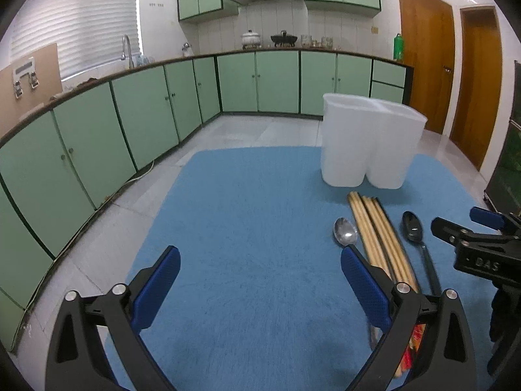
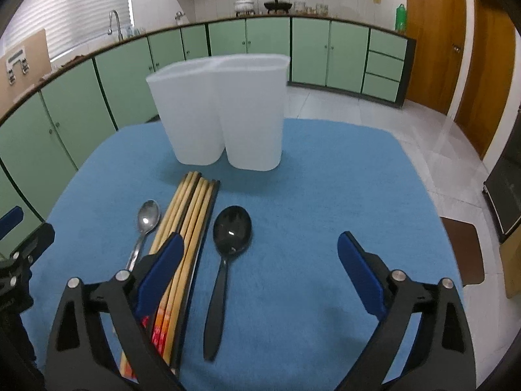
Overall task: Organize utensils
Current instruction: 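Move the right tool to the black spoon and open its fingers around it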
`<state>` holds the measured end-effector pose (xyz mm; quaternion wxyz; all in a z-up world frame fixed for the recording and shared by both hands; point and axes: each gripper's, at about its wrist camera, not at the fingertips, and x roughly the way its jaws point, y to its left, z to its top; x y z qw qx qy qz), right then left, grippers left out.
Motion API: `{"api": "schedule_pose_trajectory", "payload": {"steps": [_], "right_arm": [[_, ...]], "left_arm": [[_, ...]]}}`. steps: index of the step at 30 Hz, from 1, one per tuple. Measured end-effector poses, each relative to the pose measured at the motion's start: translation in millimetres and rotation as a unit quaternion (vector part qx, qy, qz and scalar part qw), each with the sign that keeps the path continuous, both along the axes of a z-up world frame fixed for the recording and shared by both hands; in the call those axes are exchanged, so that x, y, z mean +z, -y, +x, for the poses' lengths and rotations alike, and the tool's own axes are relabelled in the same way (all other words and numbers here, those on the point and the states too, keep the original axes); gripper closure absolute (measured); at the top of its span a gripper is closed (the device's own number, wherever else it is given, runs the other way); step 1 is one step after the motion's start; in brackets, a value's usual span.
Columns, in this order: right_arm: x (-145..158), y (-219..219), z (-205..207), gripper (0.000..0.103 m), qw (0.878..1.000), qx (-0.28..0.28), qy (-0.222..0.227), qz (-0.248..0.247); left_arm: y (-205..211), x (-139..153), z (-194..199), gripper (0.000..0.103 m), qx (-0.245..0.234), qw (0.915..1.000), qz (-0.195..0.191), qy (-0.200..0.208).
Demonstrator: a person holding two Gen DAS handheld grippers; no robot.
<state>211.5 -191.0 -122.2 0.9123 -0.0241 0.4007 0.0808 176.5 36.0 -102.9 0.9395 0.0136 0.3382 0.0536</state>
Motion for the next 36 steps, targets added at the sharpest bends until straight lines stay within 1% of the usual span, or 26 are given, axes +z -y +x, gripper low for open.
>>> {"api": "schedule_pose_trajectory", "payload": {"steps": [1,2,5,8,10,13,16,18,19,20,21,23,26,27,29,31,33,34,35,36], "right_arm": [[-3.8,-2.5,4.7,0.021,1.0,0.001,-0.006,-0.002],[-7.0,-4.4,9.0,0.023,1.0,0.0,-0.012,-0.003],[-14.6,-8.1,18.1,0.027,1.0,-0.002,-0.019,0.001],[-17.9,-11.1,23.0,0.03,1.0,-0.009,-0.023,-0.008],[-20.3,-11.2,27.5,0.034,0.999,-0.014,-0.03,-0.004],[-23.8,-9.9,31.3,0.037,0.999,-0.018,-0.04,0.003],[-28.2,-9.4,34.2,0.043,0.999,-0.014,-0.051,0.011],[-28.1,-10.6,33.7,0.044,0.999,-0.013,-0.047,0.004],[-29.0,-10.9,34.8,0.048,0.999,-0.012,-0.047,0.004],[-28.6,-10.9,35.1,0.054,0.999,-0.01,-0.046,0.004],[-28.4,-12.3,36.0,0.058,0.999,-0.008,-0.045,0.005],[-29.5,-11.0,34.8,0.068,0.999,-0.003,-0.043,0.003],[-30.7,-2.9,33.6,0.076,0.999,0.011,-0.042,0.001],[-30.2,0.8,33.2,0.078,0.999,0.018,-0.042,0.002],[-29.4,6.9,35.9,0.078,0.998,0.032,-0.047,0.015],[-28.4,10.7,36.4,0.076,0.998,0.042,-0.045,0.012],[-25.9,14.9,37.6,0.065,0.998,0.044,-0.046,0.017],[-24.3,18.2,36.8,0.056,0.998,0.036,-0.047,0.025],[-22.8,22.4,34.9,0.053,0.998,0.026,-0.051,0.035],[-21.3,24.5,34.0,0.053,0.998,0.018,-0.054,0.04]], "left_arm": [[-0.8,-2.7,2.9,0.006,0.001,1.0,0.001,-0.004],[-2.1,-5.8,6.5,0.006,0.003,1.0,0.0,-0.007],[-9.3,-9.9,9.7,0.006,0.006,0.9999,-0.004,-0.013],[-11.8,-14.1,15.1,0.006,0.007,0.9998,-0.007,-0.017],[-11.0,-15.7,17.8,0.006,0.005,0.9998,-0.008,-0.018],[-8.0,-16.1,20.8,0.006,-0.002,0.9998,-0.007,-0.019],[-4.7,-17.4,26.0,0.006,-0.005,0.9998,-0.007,-0.02],[-1.5,-19.0,29.8,0.006,-0.008,0.9997,-0.007,-0.023],[0.4,-19.8,32.0,0.006,-0.009,0.9996,-0.007,-0.025],[1.8,-20.1,33.1,0.006,-0.01,0.9996,-0.006,-0.026],[4.8,-21.0,35.9,0.006,-0.014,0.9995,-0.006,-0.028],[8.5,-21.9,37.8,0.006,-0.02,0.9993,-0.006,-0.031],[14.7,-24.1,43.8,0.006,-0.032,0.9987,-0.006,-0.038],[16.1,-25.0,45.2,0.006,-0.034,0.9985,-0.007,-0.041],[18.9,-26.9,48.1,0.006,-0.039,0.9981,-0.01,-0.047],[20.9,-29.7,49.2,0.006,-0.041,0.9978,-0.011,-0.05],[21.6,-31.2,48.2,0.006,-0.042,0.9976,-0.013,-0.053],[21.8,-31.5,47.4,0.006,-0.042,0.9976,-0.013,-0.053],[21.8,-31.6,46.9,0.006,-0.042,0.9976,-0.012,-0.053],[21.8,-31.6,46.8,0.006,-0.043,0.9976,-0.011,-0.054]]}}
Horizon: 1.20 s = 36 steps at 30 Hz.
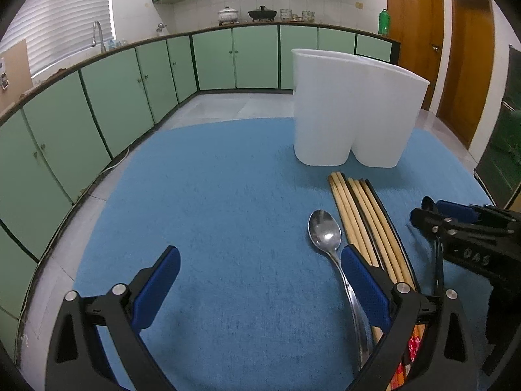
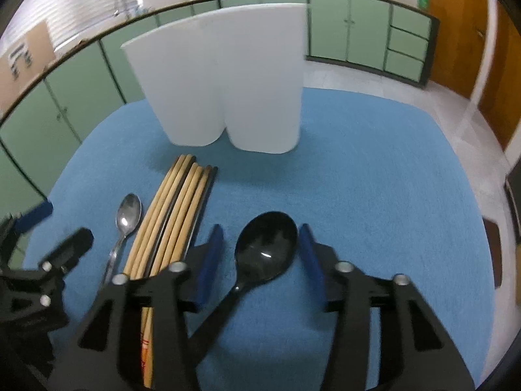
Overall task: Organize utensils
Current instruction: 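Move the right tool to the black spoon and open its fingers around it, then close the right gripper on the black spoon's bowl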
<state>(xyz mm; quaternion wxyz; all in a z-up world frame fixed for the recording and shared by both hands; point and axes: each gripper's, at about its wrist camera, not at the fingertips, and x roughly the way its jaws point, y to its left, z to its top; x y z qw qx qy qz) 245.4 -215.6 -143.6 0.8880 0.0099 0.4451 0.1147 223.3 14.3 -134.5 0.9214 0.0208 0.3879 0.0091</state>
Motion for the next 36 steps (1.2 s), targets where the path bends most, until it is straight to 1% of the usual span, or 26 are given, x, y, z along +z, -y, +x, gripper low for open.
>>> {"api": "schedule_pose_trajectory", "payload": {"steps": [3,5,9,10,12,15,19,21,24,25,26,28,30,31,33,35,36], "right_arm": [[3.2,2.0,-7.3,0.052,1.0,-0.018,-0.004,0.009],[4.1,3.2,-18.4,0.048,1.0,-0.031,-0.001,0.004],[-1.3,-6.4,-28.6,0.047,1.0,-0.024,-0.018,-0.004],[-2.4,-9.9,-28.8,0.047,1.0,-0.02,-0.019,-0.012],[-3.6,-19.5,-32.5,0.048,0.999,-0.011,-0.01,-0.043],[-1.6,-17.4,-35.2,0.049,0.998,0.0,-0.013,-0.056],[-0.2,-3.1,-35.8,0.049,0.997,-0.002,-0.006,-0.079],[0.6,-1.2,-35.1,0.048,0.997,-0.001,-0.006,-0.076],[2.5,2.6,-26.9,0.045,0.999,0.011,-0.017,-0.033],[1.1,-0.7,-25.2,0.042,0.999,0.012,-0.017,-0.027],[0.8,-4.0,-20.5,0.038,0.999,0.013,-0.013,-0.029],[-1.1,-8.8,-11.9,0.038,0.999,0.014,-0.008,-0.043],[-3.7,-10.3,-2.5,0.038,0.999,0.014,-0.009,-0.044],[-6.2,-12.2,2.1,0.04,0.999,0.01,-0.012,-0.049],[-7.1,-13.6,5.4,0.047,0.998,0.007,-0.004,-0.056],[-6.1,-14.6,6.5,0.069,0.998,0.012,-0.001,-0.056],[-6.3,-14.0,5.3,0.069,0.998,0.012,-0.002,-0.054]], "left_arm": [[-3.9,1.9,1.3,0.006,0.0,1.0,0.002,-0.001],[-5.5,3.1,1.3,0.006,0.001,1.0,0.003,0.0],[-5.3,2.5,1.2,0.006,0.004,1.0,0.001,0.0],[-3.8,1.5,1.4,0.006,0.005,1.0,0.0,-0.001],[-2.3,1.0,0.2,0.006,0.004,1.0,-0.003,-0.002],[-2.0,2.8,-1.5,0.006,0.003,1.0,-0.004,0.0],[0.3,0.2,-2.3,0.006,0.0,1.0,-0.005,-0.001],[2.0,-1.3,-0.9,0.006,-0.002,1.0,-0.006,-0.005],[2.8,-1.2,-0.3,0.006,-0.002,1.0,-0.007,-0.005],[2.7,-1.2,-0.4,0.006,-0.002,1.0,-0.007,-0.005],[2.7,-0.9,0.5,0.006,-0.001,1.0,-0.007,-0.005],[2.2,-0.3,1.0,0.006,0.0,1.0,-0.007,-0.005],[1.6,-0.9,0.6,0.006,0.001,1.0,-0.006,-0.005],[1.2,-1.2,1.4,0.006,0.002,1.0,-0.005,-0.005],[0.6,-2.3,2.3,0.006,0.004,1.0,-0.004,-0.006],[0.1,-3.5,4.7,0.006,0.004,0.9999,-0.005,-0.008],[0.8,-4.0,5.1,0.006,0.004,0.9999,-0.005,-0.008]]}}
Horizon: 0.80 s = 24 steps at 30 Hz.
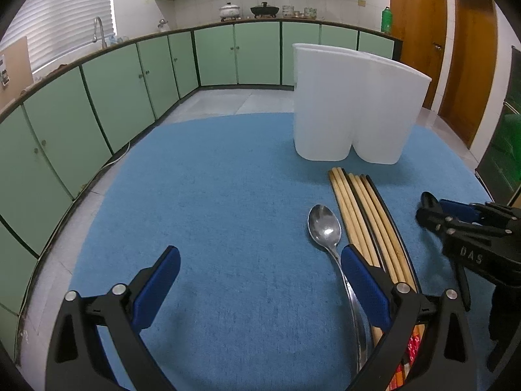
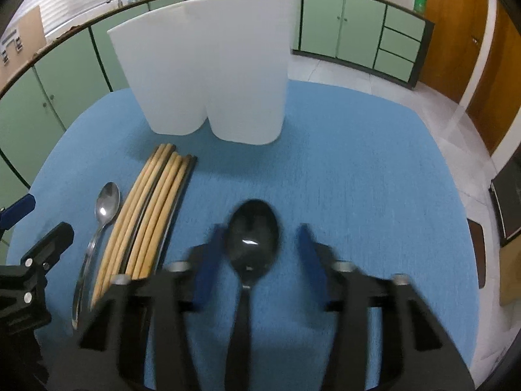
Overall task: Organize utensils
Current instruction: 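Close the right gripper on the black spoon's bowl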
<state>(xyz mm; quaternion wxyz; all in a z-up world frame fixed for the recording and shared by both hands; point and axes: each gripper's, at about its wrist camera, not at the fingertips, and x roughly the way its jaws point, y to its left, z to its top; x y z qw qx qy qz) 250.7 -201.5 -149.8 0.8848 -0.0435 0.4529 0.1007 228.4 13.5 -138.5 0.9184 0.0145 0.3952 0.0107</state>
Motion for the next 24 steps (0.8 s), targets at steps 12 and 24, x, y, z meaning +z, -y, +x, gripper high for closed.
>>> {"api": "schedule_pose_trajectory", "payload": {"steps": [12,24], "right_arm": [[1.9,20.1,0.1,0.069,1.0,-0.003,-0.001,0.017],[-3.3,16.8,-9.9,0.068,1.0,-0.002,0.007,0.019]], "left_arm": [[18.7,-5.9,27.7,0.006,-0.016,0.9997,-0.004,-0.015],[17.8,-19.0,56.3,0.007,0.014,0.9984,0.001,-0.054]]}}
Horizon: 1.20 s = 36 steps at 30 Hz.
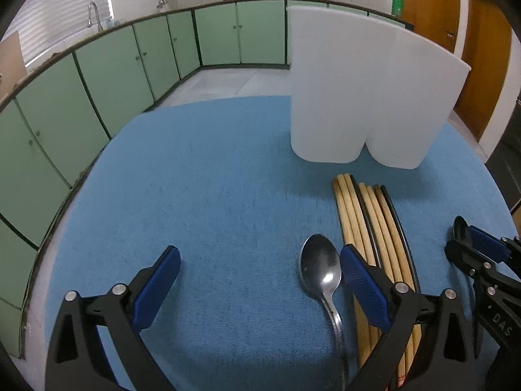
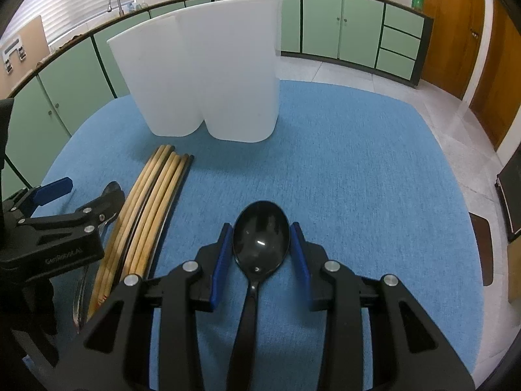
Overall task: Organize utensils
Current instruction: 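Close the right gripper on the black spoon's bowl, then grasp the steel spoon with the left gripper while the right holds the black spoon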
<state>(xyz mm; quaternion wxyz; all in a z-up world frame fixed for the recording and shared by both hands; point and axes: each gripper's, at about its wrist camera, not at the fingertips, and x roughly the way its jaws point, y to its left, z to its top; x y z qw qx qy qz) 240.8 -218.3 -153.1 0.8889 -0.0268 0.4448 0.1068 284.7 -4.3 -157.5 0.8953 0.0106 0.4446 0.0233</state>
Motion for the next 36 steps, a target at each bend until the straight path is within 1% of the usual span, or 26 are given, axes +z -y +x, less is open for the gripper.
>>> {"api": "schedule_pose_trajectory", "payload": {"steps": [4,6,10,16,23,26,29,31,33,36], "right_arm": [[-0.8,-0.6,-1.8,0.068,1.0,0.0,0.0,0.0],[-0.4,-0.8,-1.6,0.068,1.0,0.0,0.0,-0.001],[0.3,-0.6,-1.8,0.068,1.0,0.001,-0.005,0.003],[4.1,6.1,4.7,0.068,1.0,0.008,-0.009,0.008],[5.1,7.6,8.2,0.068,1.0,0.008,-0.01,0.01],[5.8,8.5,9.7,0.067,1.0,0.01,-0.011,0.011],[7.0,10.2,9.6,0.067,1.0,0.01,-0.011,0.012],[7.5,10.9,10.0,0.067,1.0,0.011,-0.011,0.013],[6.9,11.7,9.7,0.067,1.0,0.012,-0.01,0.013],[5.5,11.0,8.6,0.067,1.0,0.012,-0.009,0.011]], "left_arm": [[1.3,-2.1,3.8,0.005,0.001,1.0,0.001,-0.01],[-0.5,-2.8,6.5,0.005,0.003,0.9999,-0.004,-0.013],[-5.8,0.4,14.3,0.006,0.007,0.9997,0.0,-0.022],[-5.2,2.7,14.5,0.006,0.006,0.9998,0.004,-0.019],[-5.0,0.4,25.4,0.006,0.012,0.9996,0.009,-0.022],[-2.8,2.2,22.6,0.006,0.011,0.9997,0.011,-0.016],[-1.9,0.5,23.2,0.006,0.01,0.9997,0.01,-0.02],[-3.7,-2.9,21.9,0.006,0.009,0.9996,0.014,-0.023],[-8.2,-5.1,15.5,0.006,0.01,0.9997,0.01,-0.02],[-15.9,-6.4,16.2,0.006,0.007,0.9998,0.007,-0.019]]}}
